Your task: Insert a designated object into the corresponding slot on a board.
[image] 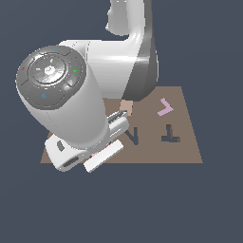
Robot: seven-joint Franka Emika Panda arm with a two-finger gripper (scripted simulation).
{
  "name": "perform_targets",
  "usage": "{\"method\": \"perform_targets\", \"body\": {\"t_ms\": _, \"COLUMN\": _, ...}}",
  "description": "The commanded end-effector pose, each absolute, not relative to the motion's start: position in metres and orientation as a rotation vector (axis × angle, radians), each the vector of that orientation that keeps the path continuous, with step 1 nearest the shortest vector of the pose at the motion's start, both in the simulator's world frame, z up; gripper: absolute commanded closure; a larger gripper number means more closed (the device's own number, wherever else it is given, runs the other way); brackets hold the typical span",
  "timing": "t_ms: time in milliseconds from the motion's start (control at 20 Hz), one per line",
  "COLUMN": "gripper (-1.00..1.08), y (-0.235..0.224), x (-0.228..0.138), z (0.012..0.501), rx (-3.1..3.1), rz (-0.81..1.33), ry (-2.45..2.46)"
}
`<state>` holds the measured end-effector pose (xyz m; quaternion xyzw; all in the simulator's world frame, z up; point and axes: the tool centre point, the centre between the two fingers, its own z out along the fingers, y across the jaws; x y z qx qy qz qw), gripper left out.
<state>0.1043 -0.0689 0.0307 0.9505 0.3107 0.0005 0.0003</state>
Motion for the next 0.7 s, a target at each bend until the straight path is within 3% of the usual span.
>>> {"method": "perform_targets", "body": {"t_ms": 0, "gripper": 1.08, "y": -0.069, "x": 0.104, "z": 0.030, "rx": 2.986, "rz": 0.000, "ry": 0.977}}
{"method": "perform_targets", "body": {"t_ms": 650, "gripper": 1.08, "y": -0.056, "x": 0.107, "z": 0.034, "rx": 2.962, "rz": -0.001, "ry": 1.047}}
